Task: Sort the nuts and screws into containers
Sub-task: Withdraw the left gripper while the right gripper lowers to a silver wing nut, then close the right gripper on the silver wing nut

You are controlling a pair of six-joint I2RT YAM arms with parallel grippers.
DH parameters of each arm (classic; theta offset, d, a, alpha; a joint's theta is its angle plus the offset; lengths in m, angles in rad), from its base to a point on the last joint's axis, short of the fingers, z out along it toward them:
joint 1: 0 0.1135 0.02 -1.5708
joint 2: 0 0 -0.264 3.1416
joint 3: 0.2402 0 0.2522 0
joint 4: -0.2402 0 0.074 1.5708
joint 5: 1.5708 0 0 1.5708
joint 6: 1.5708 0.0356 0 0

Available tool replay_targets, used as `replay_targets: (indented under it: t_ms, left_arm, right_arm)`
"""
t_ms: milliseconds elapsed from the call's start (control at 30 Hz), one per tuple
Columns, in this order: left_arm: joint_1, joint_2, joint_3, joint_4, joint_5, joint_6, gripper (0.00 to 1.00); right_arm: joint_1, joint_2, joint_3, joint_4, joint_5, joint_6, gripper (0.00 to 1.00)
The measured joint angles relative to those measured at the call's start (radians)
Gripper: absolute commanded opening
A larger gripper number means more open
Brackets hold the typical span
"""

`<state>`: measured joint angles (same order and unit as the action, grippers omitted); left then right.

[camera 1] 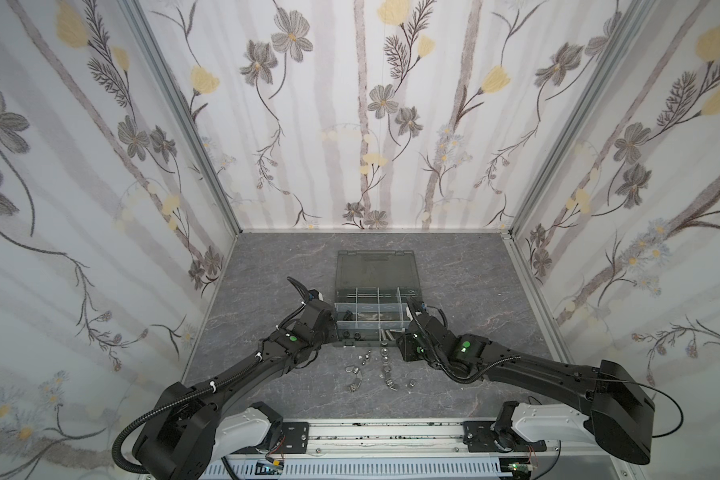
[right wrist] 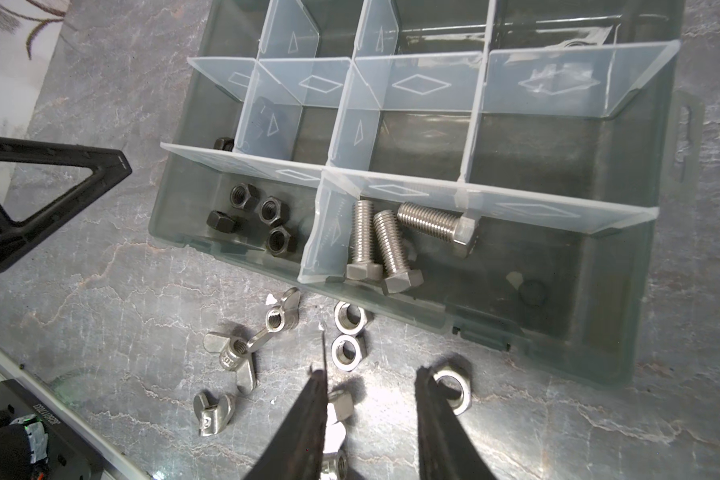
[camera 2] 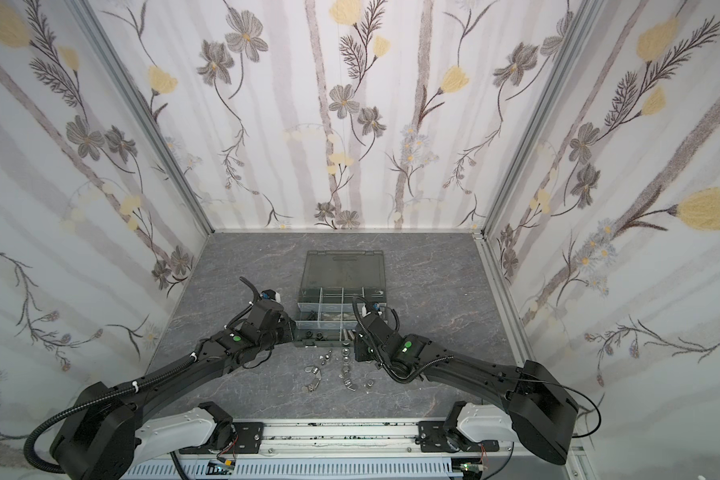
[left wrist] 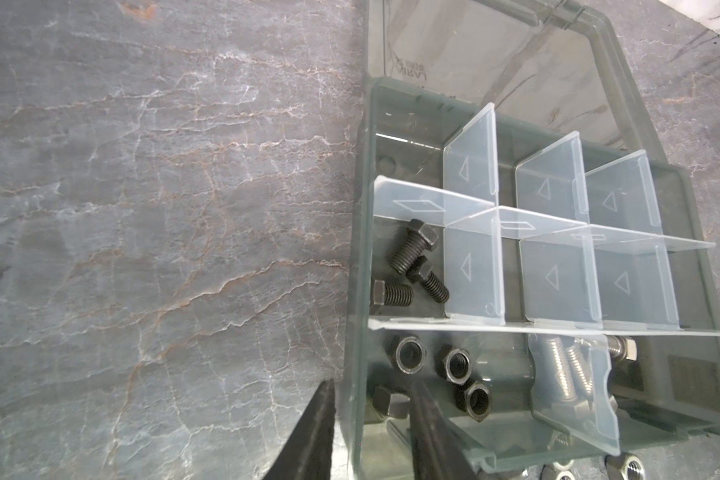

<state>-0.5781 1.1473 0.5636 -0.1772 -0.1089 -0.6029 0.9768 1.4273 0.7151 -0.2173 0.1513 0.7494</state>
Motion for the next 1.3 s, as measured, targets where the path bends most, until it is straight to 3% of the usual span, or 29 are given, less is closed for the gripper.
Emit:
replay_targets:
  t_ms: [767,1300]
  left_arm:
    - [0.004,-0.183,-0.177,0.001,-0.003,-0.097,0.34]
    - [0.004,-0.219,-0.201,0.001,-0.002,-0.116,0.34]
  right_arm:
    - [0.195,0.433,0.291,-0.032,0.004,0.009,0.46]
    - [0.198,0.504,0.311,-0.078,0.015,0.016,0.45]
